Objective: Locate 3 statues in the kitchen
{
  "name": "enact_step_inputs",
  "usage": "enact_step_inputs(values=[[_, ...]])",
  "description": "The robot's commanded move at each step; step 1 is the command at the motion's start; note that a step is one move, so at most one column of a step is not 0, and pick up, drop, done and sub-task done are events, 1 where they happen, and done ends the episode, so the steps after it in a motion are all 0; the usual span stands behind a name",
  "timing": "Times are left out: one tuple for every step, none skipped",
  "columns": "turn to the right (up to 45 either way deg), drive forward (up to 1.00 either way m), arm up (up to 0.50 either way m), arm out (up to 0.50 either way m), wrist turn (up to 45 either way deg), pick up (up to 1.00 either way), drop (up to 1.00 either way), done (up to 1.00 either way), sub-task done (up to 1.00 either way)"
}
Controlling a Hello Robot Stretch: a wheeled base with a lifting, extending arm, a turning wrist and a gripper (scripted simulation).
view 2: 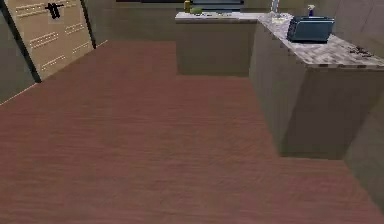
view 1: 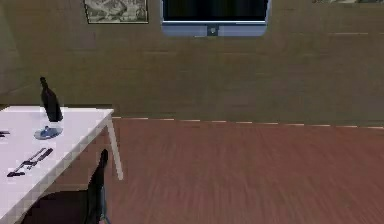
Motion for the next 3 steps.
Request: enact_step_inputs(values=[[-45.0, 0.0, 0.0, 0.0, 0.0, 0.0, 0.0, 0.0, 0.0], [-9.0, 0.0, 0.0, 0.0, 0.0, 0.0, 0.0, 0.0, 0.0], [0.0, 0.0, 0.0, 0.0, 0.0, 0.0, 0.0, 1.0, 0.0]])
